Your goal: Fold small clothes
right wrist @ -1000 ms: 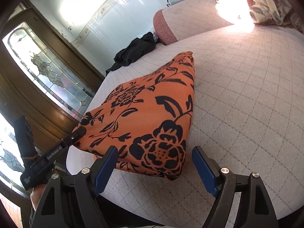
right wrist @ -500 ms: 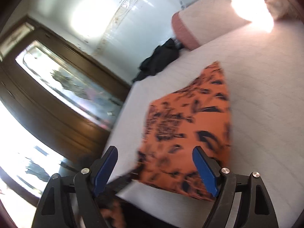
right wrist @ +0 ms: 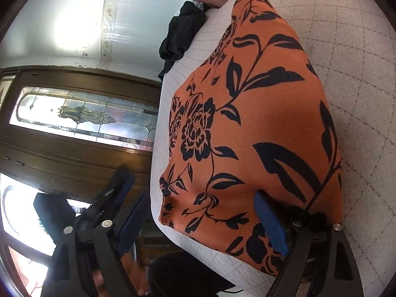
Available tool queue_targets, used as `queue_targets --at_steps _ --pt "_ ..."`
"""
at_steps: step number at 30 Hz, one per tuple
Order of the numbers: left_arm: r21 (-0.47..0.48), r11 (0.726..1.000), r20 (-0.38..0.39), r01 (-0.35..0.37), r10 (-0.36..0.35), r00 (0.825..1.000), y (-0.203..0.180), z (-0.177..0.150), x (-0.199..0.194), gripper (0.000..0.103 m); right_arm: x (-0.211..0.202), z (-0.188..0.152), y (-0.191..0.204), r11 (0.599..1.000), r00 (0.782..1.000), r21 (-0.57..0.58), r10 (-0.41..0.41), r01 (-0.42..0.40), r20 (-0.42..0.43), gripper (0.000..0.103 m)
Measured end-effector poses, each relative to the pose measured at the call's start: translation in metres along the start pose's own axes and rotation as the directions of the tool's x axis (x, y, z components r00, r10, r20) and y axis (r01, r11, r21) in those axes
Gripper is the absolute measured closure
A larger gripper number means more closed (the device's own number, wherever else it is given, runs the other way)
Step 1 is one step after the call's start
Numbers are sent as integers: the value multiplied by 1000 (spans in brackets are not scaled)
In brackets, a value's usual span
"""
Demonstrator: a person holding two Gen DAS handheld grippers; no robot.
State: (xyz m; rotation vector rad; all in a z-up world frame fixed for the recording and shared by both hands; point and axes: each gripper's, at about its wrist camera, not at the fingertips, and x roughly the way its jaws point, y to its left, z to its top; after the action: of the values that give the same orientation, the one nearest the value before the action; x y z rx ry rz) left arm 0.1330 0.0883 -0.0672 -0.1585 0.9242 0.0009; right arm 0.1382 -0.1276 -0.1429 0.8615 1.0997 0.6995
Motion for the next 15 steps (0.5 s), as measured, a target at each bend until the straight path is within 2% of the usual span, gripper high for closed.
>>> queue_targets --at_steps 1,2,3,5,8,9,12,14,15 --pt "1 999 -103 -39 39 994 4 -4 28 52 -3 0 3 1000 1000 0 3 -3 2 15" --pt "-6 1000 -112 -24 24 993 8 -10 39 48 -13 0 6 1000 1000 9 8 -9 6 15" --pt "7 999 -60 -31 32 998 9 -13 35 41 -22 0 8 999 999 22 28 -28 15 15" --pt "42 998 -44 -50 52 998 4 -14 31 41 -47 2 11 999 997 -3 38 -38 67 15" --pt "28 999 -40 -28 29 999 6 -17 35 40 -77 19 -3 999 982 11 -40 39 187 15" --pt "9 1000 -41 -14 15 999 9 -17 36 39 -78 27 -15 997 979 55 -69 59 191 14" --pt "-16 1000 -48 20 -20 999 17 -19 37 38 -54 42 -48 982 987 167 -111 91 117 15" --pt "-23 999 -47 31 -32 998 17 -19 38 37 -39 45 -43 988 991 124 -104 93 90 18" --pt "-25 999 -44 30 -31 999 17 -18 38 37 -33 45 -36 992 992 87 -101 94 75 36"
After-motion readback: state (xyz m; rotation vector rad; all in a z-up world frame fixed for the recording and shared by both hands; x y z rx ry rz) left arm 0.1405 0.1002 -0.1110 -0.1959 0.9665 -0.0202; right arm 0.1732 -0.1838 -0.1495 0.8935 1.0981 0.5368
